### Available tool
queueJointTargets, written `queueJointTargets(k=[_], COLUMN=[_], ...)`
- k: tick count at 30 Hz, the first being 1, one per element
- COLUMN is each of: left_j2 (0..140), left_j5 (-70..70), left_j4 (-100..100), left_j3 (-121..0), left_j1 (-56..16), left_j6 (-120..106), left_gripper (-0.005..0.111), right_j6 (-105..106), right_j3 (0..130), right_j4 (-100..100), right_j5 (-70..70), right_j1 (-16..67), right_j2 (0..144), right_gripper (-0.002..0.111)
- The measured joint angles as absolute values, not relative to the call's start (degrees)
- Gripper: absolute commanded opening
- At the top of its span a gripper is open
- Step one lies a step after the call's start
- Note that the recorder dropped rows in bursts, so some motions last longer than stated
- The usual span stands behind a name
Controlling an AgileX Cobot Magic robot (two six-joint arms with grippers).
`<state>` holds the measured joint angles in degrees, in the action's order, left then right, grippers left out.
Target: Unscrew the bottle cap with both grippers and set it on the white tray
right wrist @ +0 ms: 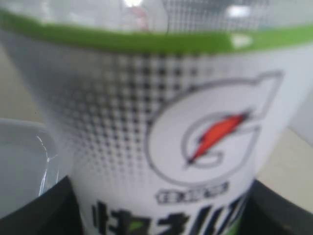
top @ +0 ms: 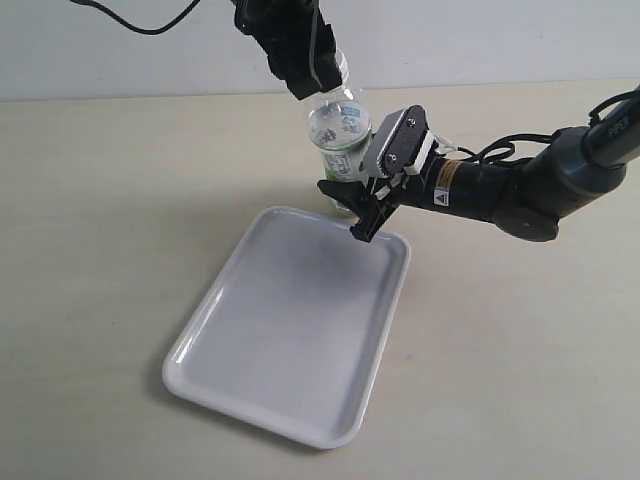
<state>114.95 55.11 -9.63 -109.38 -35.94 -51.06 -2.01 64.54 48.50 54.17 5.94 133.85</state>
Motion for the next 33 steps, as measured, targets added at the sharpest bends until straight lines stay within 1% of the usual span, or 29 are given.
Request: queueJointTargets(k=[11,12,16,33], left_j2=[114.95,114.95,114.95,114.95], left_j5=[55.22,55.33,55.44,56.72], left_j4=[-9.63,-9.63,-9.63,-10.29], left_j3=[-109.38,-109.38,-109.38,-109.38], left_j1=[-35.94,-35.94,-35.94,-35.94], left_j6=[-50.02,-49.89,-49.65,-47.91], left_gripper=[0.055,0.056,0.067,0.066], right_j6=[-2.01,-2.01,-2.01,-2.12], right_j3=[64.54,64.54,64.54,64.54], right_j4=[48.50,48.50,48.50,48.50], right_j5=[54.17,54.17,54.17,53.85], right_j1=[5.94,5.94,5.94,5.94], right_j2=[133.85,133.85,133.85,133.81], right_gripper=[0.000,0.000,0.000,0.000])
